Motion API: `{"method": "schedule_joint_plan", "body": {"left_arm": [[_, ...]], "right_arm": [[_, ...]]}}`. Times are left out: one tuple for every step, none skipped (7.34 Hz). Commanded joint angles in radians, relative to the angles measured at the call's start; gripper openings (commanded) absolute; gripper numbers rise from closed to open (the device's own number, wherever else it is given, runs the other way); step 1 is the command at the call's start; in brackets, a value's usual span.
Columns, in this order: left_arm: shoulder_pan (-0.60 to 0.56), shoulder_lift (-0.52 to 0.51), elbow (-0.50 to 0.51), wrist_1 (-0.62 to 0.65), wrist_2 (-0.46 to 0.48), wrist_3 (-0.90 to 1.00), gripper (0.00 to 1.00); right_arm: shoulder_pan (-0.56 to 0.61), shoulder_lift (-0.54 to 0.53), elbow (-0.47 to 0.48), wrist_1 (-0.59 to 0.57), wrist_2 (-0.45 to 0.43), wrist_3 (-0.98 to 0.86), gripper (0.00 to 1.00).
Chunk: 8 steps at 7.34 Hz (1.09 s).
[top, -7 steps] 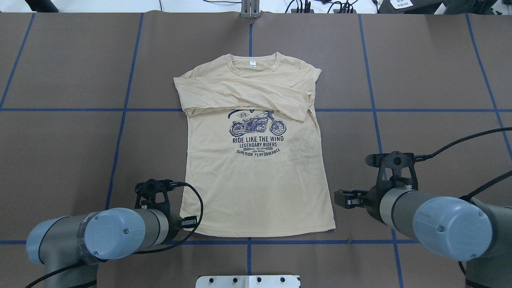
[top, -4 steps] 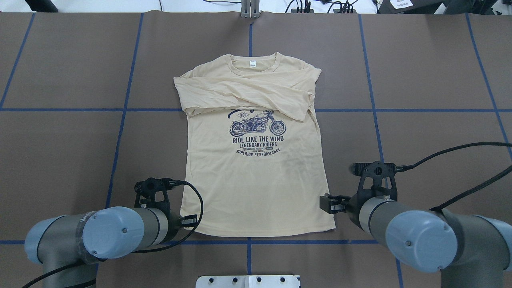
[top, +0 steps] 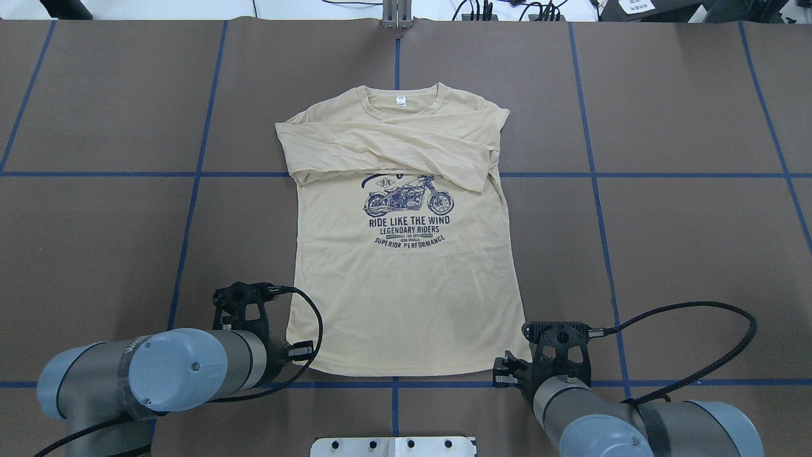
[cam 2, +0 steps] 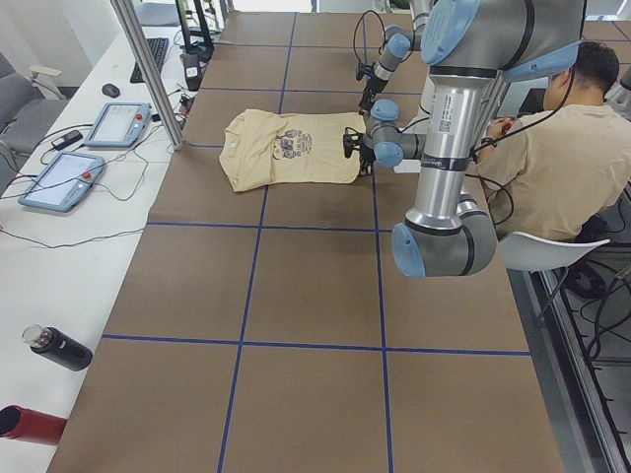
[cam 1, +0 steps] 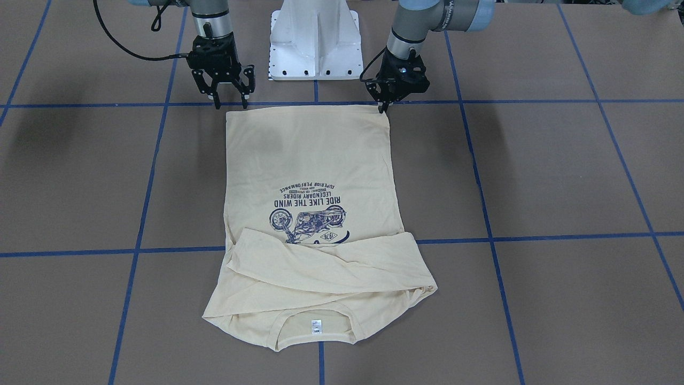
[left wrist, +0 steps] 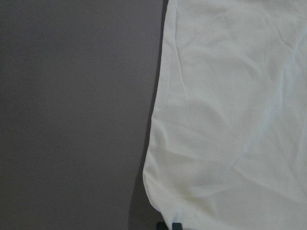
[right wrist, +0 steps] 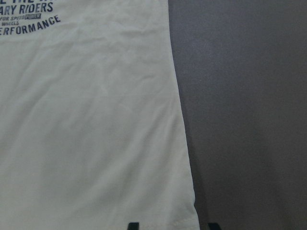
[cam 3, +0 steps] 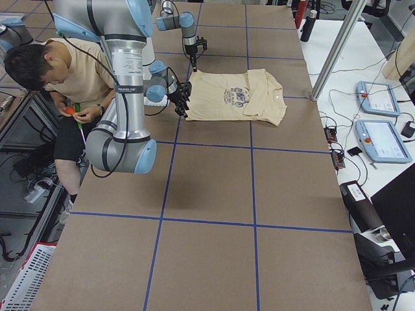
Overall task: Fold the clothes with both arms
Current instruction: 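Grasp the bottom hem corners with both grippers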
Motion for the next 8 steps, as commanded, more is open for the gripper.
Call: {"method": "schedule_joint_plan", "body": {"left_arm": [[0.0,0.003,-0.004,0.0,0.0,-0.002,0.0],[0.0,0.003,-0.004,0.0,0.0,-0.002,0.0],[0.0,0.001,-0.004,0.0,0.0,-0.002,0.0],[0.0,0.001,-0.004,0.0,0.0,-0.002,0.0],[0.0,0.001,-0.004,0.0,0.0,-0.002,0.0],[0.0,0.001,-0.004,0.0,0.0,-0.002,0.0],[0.0,0.001,-0.006,0.0,0.0,-0.002,0.0],[0.0,0.001,-0.006,0.0,0.0,-0.002,0.0]], "right_arm": [[-0.006,0.0,-0.028,0.002,-0.016,0.0,0.51],[-0.008,0.0,-0.031,0.001,-0.017,0.0,0.51],[-0.008,0.0,-0.042,0.002,-0.018,0.0,0.51],[-0.008,0.001,-0.046,0.002,-0.018,0.001,0.51],[-0.009,0.001,-0.046,0.002,-0.018,0.001,0.49],[-0.011,0.001,-0.046,0.002,-0.018,0.001,0.45],[-0.011,0.012,-0.046,0.002,-0.019,0.001,0.27],[-0.012,0.018,-0.051,0.001,-0.025,0.001,0.07]]}}
